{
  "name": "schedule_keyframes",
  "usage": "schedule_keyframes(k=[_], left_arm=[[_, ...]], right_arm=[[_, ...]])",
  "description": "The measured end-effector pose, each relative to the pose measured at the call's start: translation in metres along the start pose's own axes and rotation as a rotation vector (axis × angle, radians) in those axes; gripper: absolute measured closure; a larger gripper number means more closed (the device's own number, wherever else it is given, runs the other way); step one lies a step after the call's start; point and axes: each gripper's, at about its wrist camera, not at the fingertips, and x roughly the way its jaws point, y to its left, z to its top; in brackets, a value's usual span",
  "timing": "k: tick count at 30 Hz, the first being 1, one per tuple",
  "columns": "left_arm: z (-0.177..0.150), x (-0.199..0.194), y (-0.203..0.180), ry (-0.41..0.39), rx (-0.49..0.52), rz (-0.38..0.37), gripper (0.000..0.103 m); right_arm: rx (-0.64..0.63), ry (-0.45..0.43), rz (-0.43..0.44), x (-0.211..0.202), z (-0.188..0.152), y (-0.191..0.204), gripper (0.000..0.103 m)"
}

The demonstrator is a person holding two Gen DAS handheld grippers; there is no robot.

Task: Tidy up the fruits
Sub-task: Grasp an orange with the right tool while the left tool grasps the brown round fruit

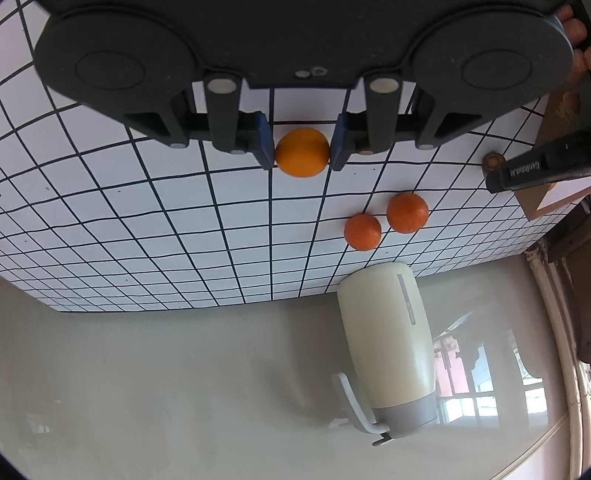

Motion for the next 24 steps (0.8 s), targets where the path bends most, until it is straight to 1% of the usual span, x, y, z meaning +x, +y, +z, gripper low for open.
schedule_keyframes(k=[1,6,8,9,10,12,13,16,20,21,22,24], left_arm=[[-0.001,-0.001,-0.002,-0.004,0.018,0.003,0.081],[-0.002,-0.003,-0.003,-0.004,0.026,0.013,0.08],[-0.001,-0.001,-0.006,0.003,0.035,0.022,0.071],[-0.001,0.001,-0.006,0.016,0.03,0.027,0.055],[-0.001,0.004,-0.007,0.04,0.018,0.047,0.043],[-0.001,0.004,-0.007,0.03,0.002,0.055,0.043],[-0.001,0.005,-0.006,0.036,-0.008,0.045,0.043],[-0.001,0.007,-0.006,0.036,-0.016,0.036,0.043],[0.0,0.009,-0.007,0.034,-0.019,0.043,0.045],[0.001,0.01,-0.007,0.029,-0.017,0.045,0.049],[0.002,0.009,-0.008,0.023,-0.013,0.04,0.059],[0.003,0.01,-0.01,0.038,-0.021,0.01,0.068]], right_arm=[[0.001,0.002,0.003,0.0,0.0,0.0,0.079],[-0.002,0.004,0.01,0.0,0.0,-0.001,0.079],[-0.001,0.006,0.011,0.0,-0.001,-0.002,0.079],[-0.002,0.007,0.012,0.0,-0.001,-0.003,0.079],[-0.003,0.007,0.012,0.0,-0.001,-0.003,0.079],[-0.005,0.005,0.011,0.0,-0.001,-0.003,0.079],[-0.006,0.006,0.01,0.001,-0.001,-0.003,0.079],[-0.007,0.009,0.011,0.002,-0.002,-0.002,0.079],[-0.007,0.009,0.012,0.004,-0.001,-0.001,0.079],[-0.006,0.01,0.014,0.004,-0.001,-0.001,0.079],[-0.003,0.01,0.016,0.004,-0.001,-0.002,0.079],[-0.005,0.009,0.015,0.004,-0.001,-0.002,0.079]])
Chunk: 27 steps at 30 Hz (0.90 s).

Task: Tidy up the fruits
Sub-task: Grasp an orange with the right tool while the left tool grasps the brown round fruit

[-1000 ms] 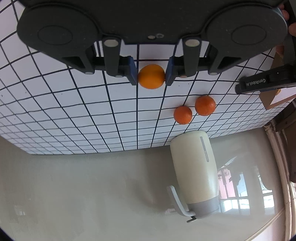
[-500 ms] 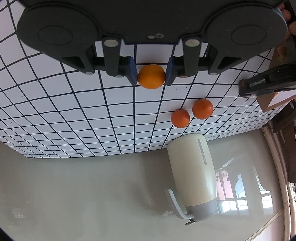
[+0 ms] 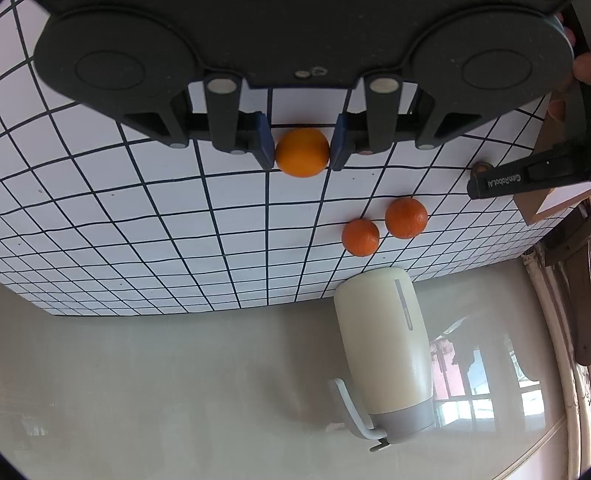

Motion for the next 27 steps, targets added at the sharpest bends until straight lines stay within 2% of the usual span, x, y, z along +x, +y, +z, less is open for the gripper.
schedule_keyframes(k=[6,12,19,21,27], left_arm=[[-0.001,0.006,-0.003,0.028,-0.002,-0.018,0.069],[0.0,0.007,-0.011,0.027,0.045,-0.068,0.07],[-0.015,-0.022,-0.022,0.029,0.14,-0.196,0.07],[-0.02,-0.03,-0.023,0.017,0.172,-0.194,0.07],[-0.022,-0.033,-0.023,-0.001,0.176,-0.187,0.07]], right_arm=[[-0.012,0.001,0.002,0.0,-0.001,0.0,0.079],[-0.014,-0.002,-0.001,0.001,0.0,0.001,0.079],[-0.018,0.003,0.009,-0.002,0.0,0.0,0.079],[-0.02,0.003,0.011,-0.002,-0.002,0.0,0.079],[0.007,0.027,0.032,0.004,-0.002,-0.001,0.079]])
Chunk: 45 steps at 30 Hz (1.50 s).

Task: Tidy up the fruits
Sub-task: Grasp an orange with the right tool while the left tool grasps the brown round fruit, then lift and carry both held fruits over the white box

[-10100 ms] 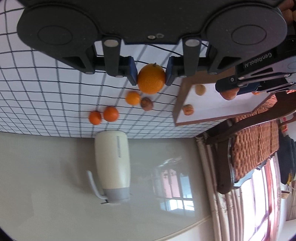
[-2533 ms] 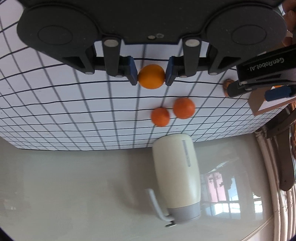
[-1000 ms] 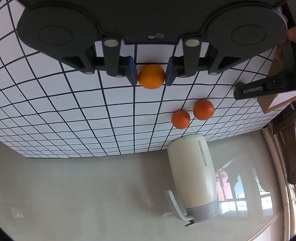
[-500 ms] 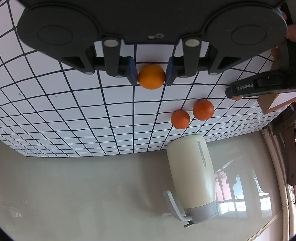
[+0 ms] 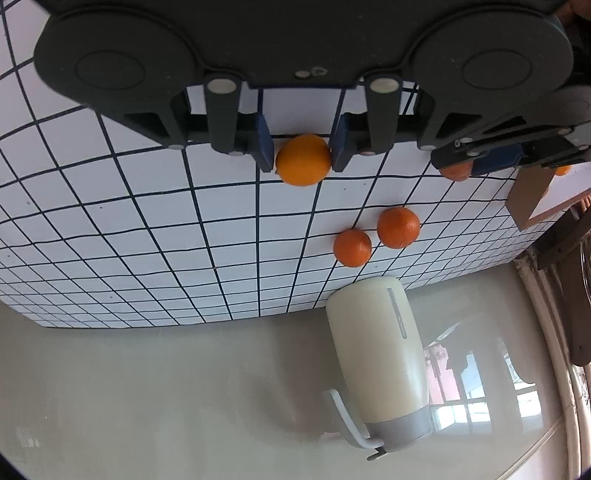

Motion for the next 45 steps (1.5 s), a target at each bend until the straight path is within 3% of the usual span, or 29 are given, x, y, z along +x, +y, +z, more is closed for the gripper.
schedule_keyframes(k=[8,27,34,45], left_arm=[[-0.001,-0.003,0.004,-0.005,-0.034,-0.013,0.07],[-0.004,-0.068,0.041,-0.11,-0.064,0.001,0.07],[-0.007,-0.098,0.062,-0.168,-0.097,0.048,0.07],[-0.023,-0.121,0.111,-0.182,-0.163,0.153,0.07]], right_arm=[[-0.024,-0.02,-0.004,-0.004,0.0,0.004,0.079],[-0.087,-0.098,0.134,-0.042,0.01,0.044,0.079],[-0.117,-0.131,0.211,-0.054,0.014,0.068,0.079],[-0.201,-0.121,0.336,-0.055,0.007,0.126,0.079]])
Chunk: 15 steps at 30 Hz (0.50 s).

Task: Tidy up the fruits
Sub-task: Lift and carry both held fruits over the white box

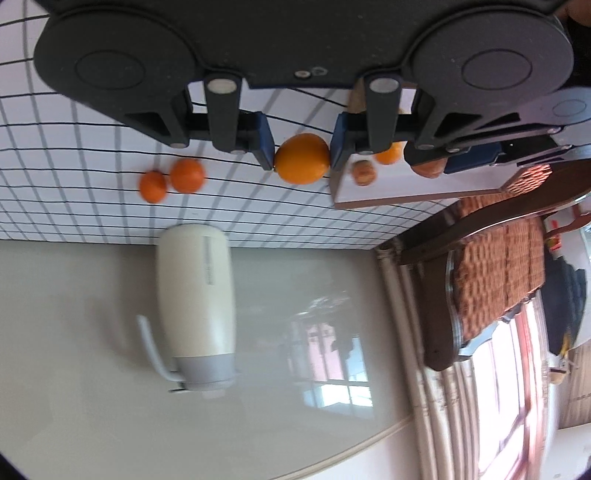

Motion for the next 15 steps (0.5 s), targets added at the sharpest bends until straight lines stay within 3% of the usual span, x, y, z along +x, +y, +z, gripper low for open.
schedule_keyframes(k=[15], left_arm=[[-0.007,-0.016,0.071,-0.019,-0.081,0.142,0.07]], right_arm=[[-0.052,-0.019,0.106,0.018,0.005,0.057,0.079]])
